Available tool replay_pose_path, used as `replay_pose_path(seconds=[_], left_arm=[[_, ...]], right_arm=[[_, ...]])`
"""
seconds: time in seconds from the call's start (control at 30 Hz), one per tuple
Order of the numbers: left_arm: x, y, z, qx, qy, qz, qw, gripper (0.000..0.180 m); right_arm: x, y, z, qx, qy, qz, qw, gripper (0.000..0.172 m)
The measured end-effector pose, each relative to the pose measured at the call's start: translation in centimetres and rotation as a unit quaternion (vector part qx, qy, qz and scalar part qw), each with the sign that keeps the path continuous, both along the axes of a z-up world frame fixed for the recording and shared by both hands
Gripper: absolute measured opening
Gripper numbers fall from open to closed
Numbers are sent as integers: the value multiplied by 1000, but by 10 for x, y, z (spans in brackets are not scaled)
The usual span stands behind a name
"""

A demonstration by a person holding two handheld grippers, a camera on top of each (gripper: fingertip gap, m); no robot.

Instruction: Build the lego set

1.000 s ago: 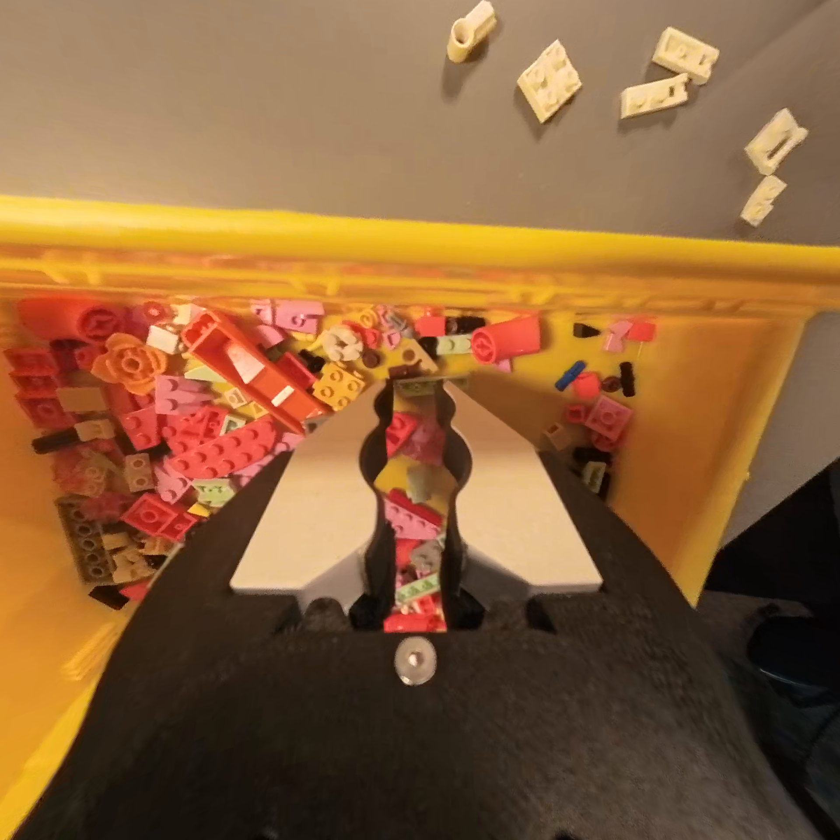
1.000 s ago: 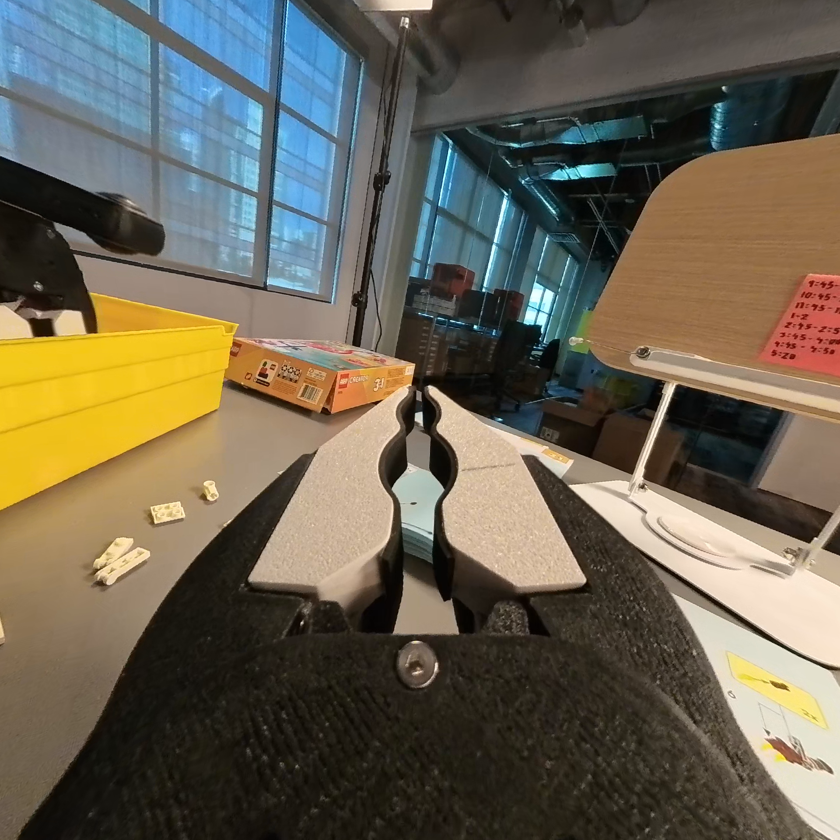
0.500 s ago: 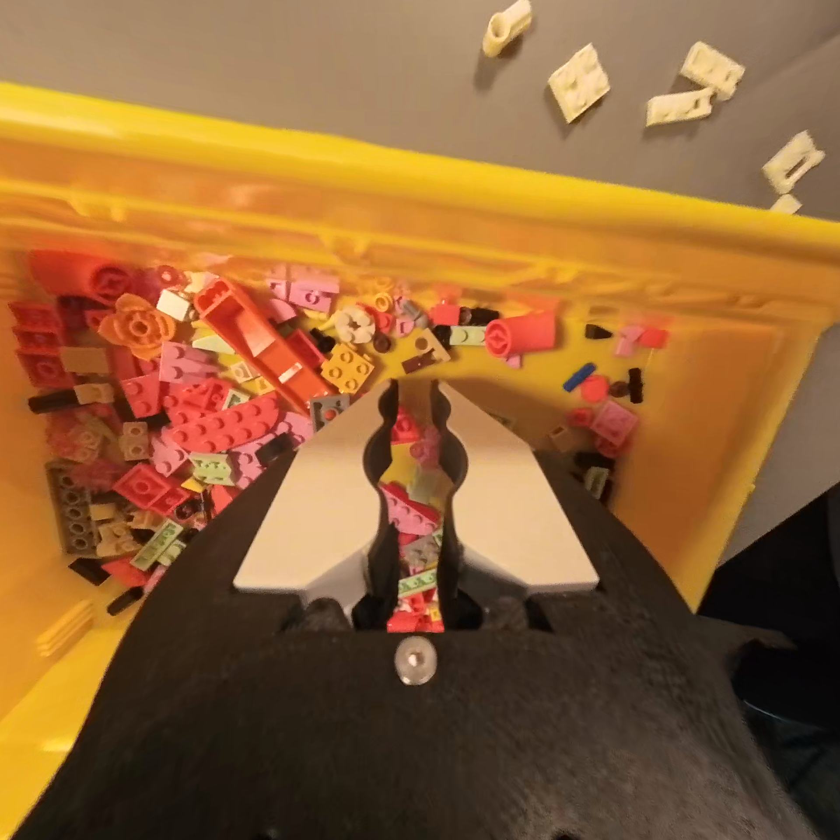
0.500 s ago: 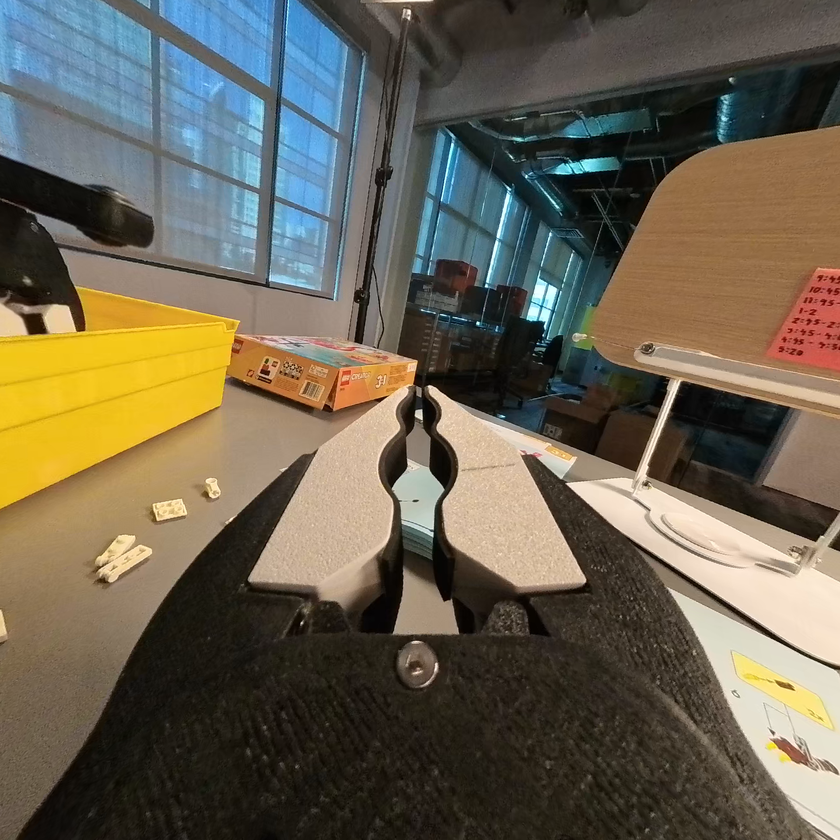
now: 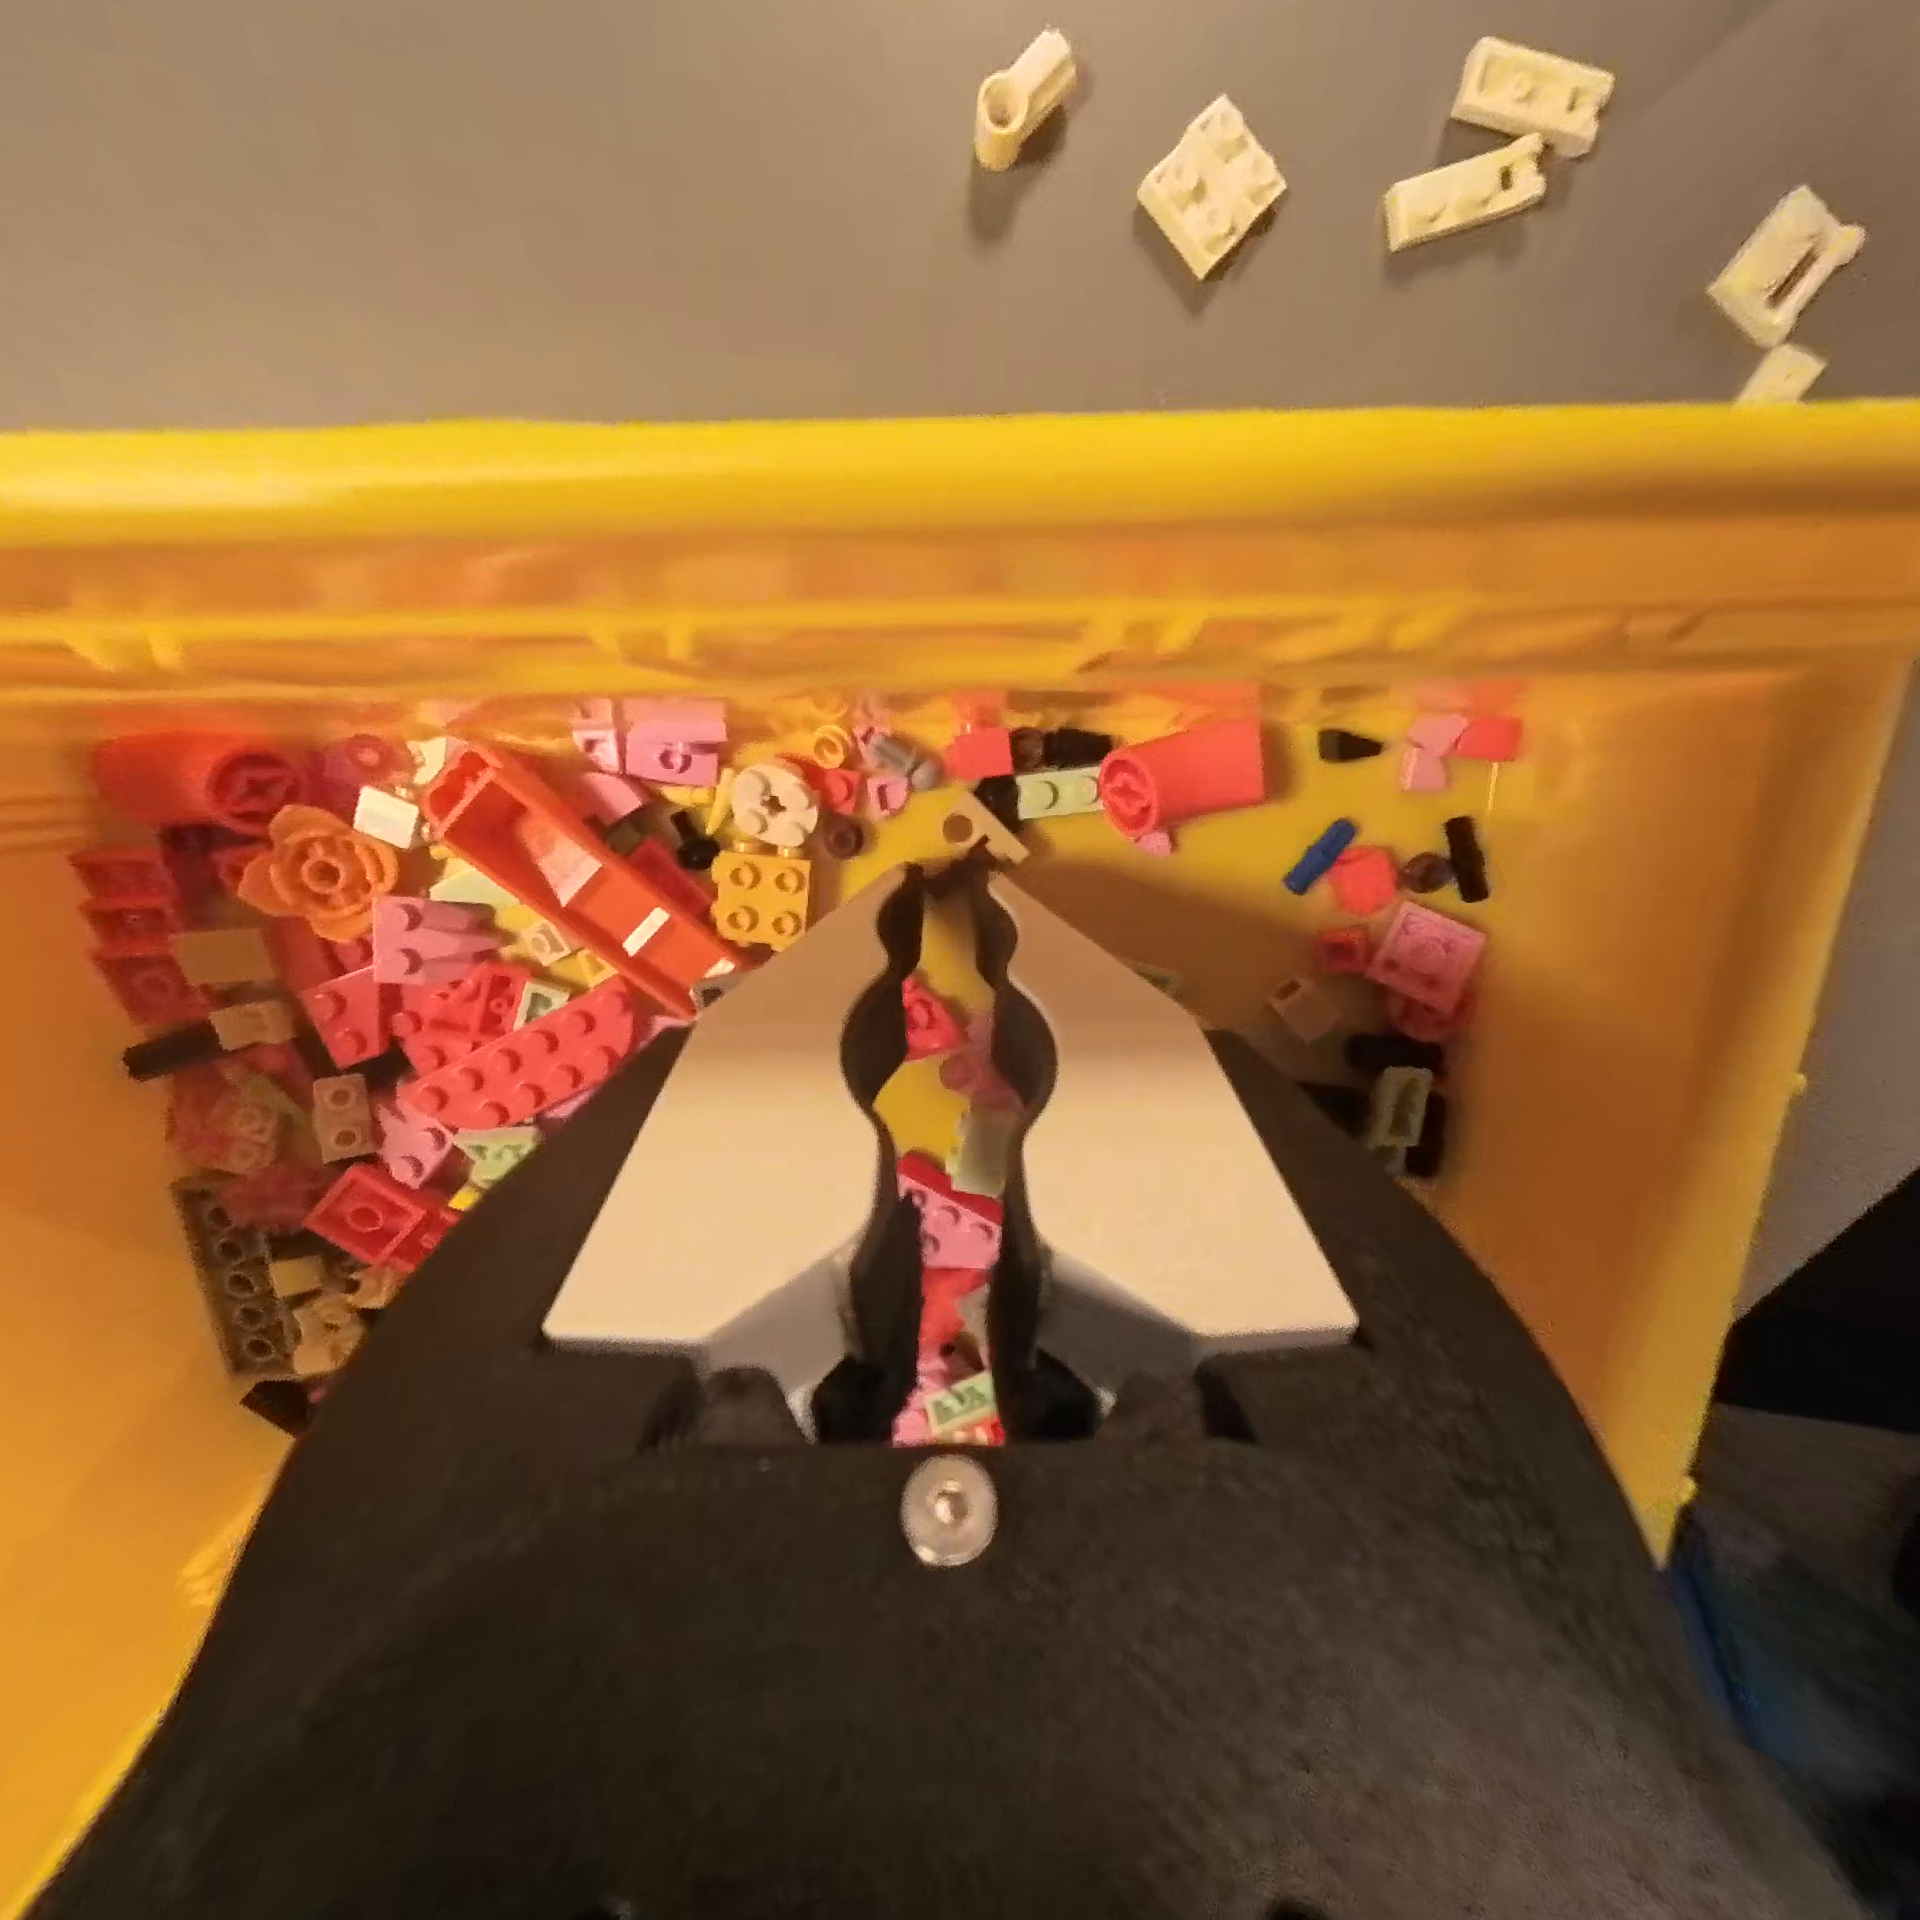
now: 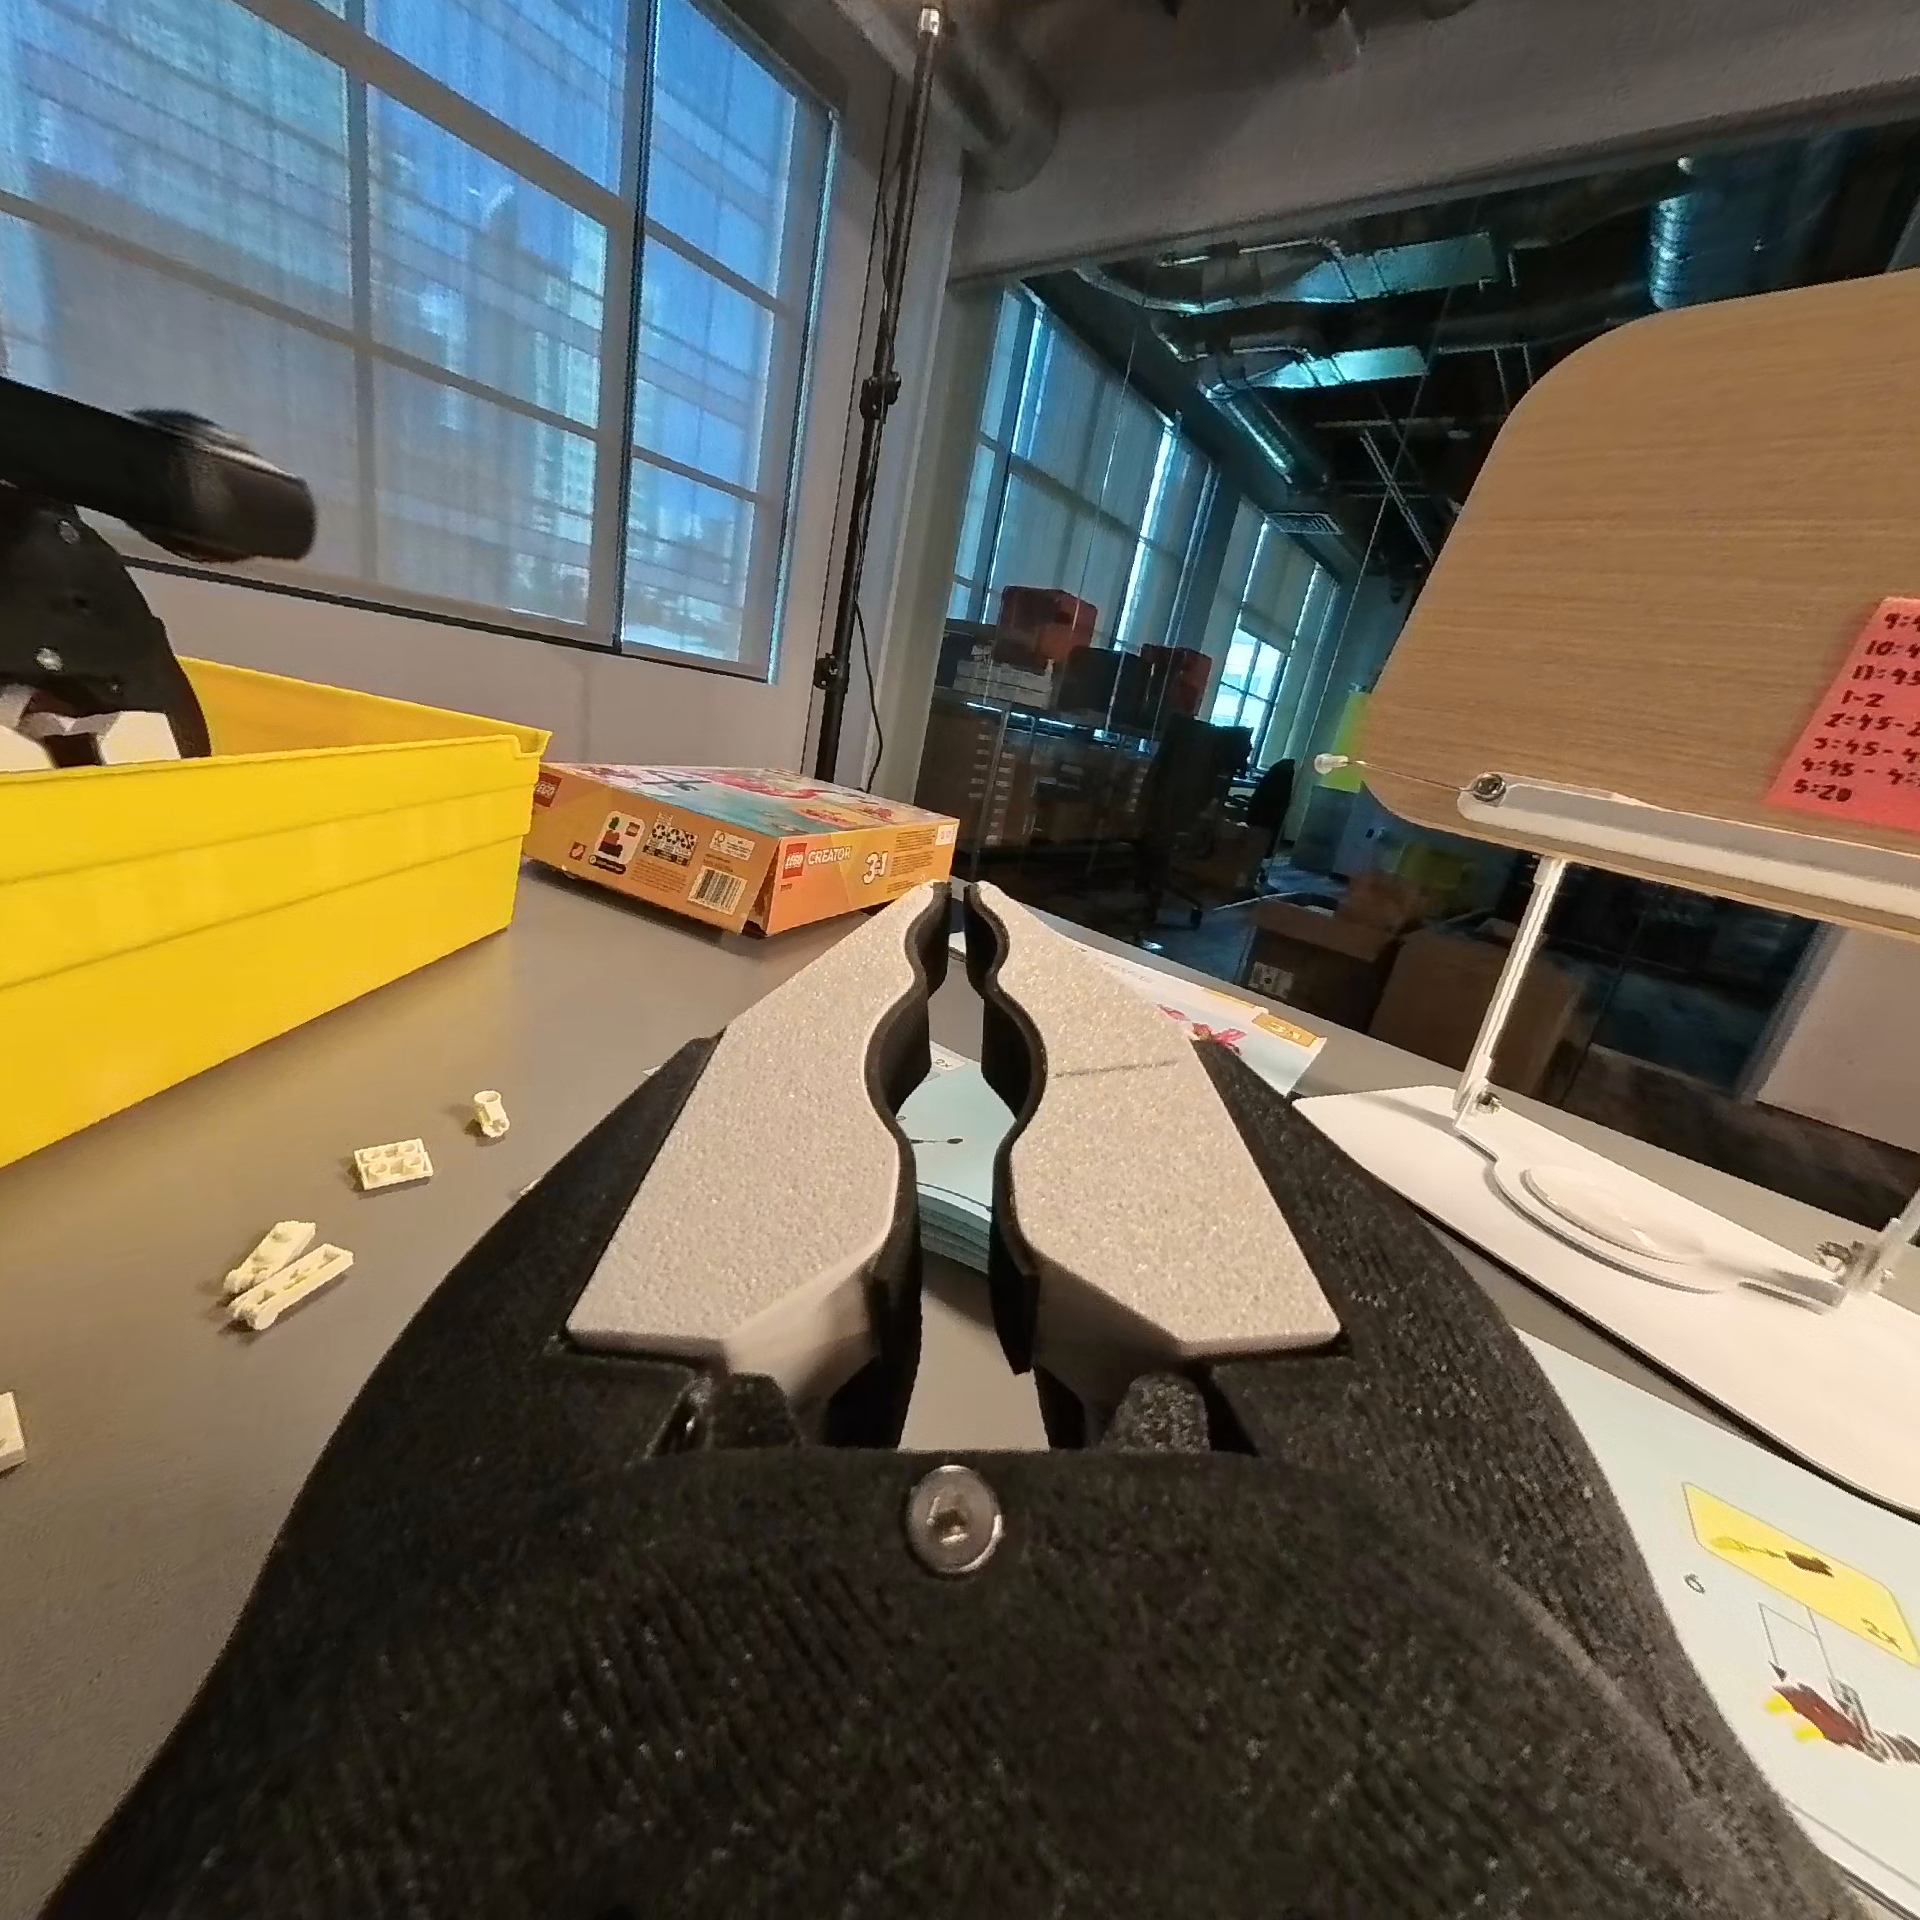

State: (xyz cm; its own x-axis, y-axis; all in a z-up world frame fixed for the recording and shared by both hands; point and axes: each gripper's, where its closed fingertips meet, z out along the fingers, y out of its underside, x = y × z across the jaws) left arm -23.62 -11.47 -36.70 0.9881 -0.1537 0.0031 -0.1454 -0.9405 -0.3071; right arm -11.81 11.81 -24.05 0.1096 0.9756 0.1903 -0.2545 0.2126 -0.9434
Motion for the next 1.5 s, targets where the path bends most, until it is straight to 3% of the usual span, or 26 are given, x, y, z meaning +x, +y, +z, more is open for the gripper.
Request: replay_pose_path(seconds=[0.17, 0.33, 0.43, 0.5, 0.6, 0.7, 0.77, 0.97, 1.13, 1.23, 1.33, 1.5], left_arm=[[-14, -6, 14, 23, 63, 19, 998, 8], [-22, 18, 104, 179, 120, 93, 972, 8], [32, 58, 147, 246, 122, 36, 961, 7], [70, 85, 142, 235, 119, 1, 965, 7], [126, 118, 105, 193, 50, -29, 979, 7], [147, 136, 72, 162, 105, -57, 980, 7], [158, 146, 58, 157, 106, -41, 981, 7], [138, 161, 16, 136, 121, 57, 982, 8], [129, 165, -2, 127, 105, 84, 983, 8], [129, 167, -3, 136, 100, 88, 982, 10], [132, 167, 4, 153, 88, 95, 980, 32], [165, 157, 63, 297, 38, 36, 953, 32]], right_arm=[[0, 1, 0, -4, 2, -1, 1000, 0], [1, 4, 2, -7, 6, -5, 1000, 0], [2, 4, 2, -12, 8, -4, 1000, 0], [4, 6, 4, -16, 11, -5, 1000, 0], [8, 10, 7, -23, 21, -12, 999, 0], [9, 9, 9, -15, 26, -11, 999, 0], [8, 6, 9, -3, 25, -10, 1000, 0], [11, 10, 11, -17, 31, -12, 999, 0], [10, 8, 10, -11, 28, -10, 999, 0], [9, 7, 10, -8, 27, -10, 1000, 0], [10, 6, 9, -5, 27, -9, 1000, 0], [9, 4, 9, 0, 25, -8, 1000, 0]])
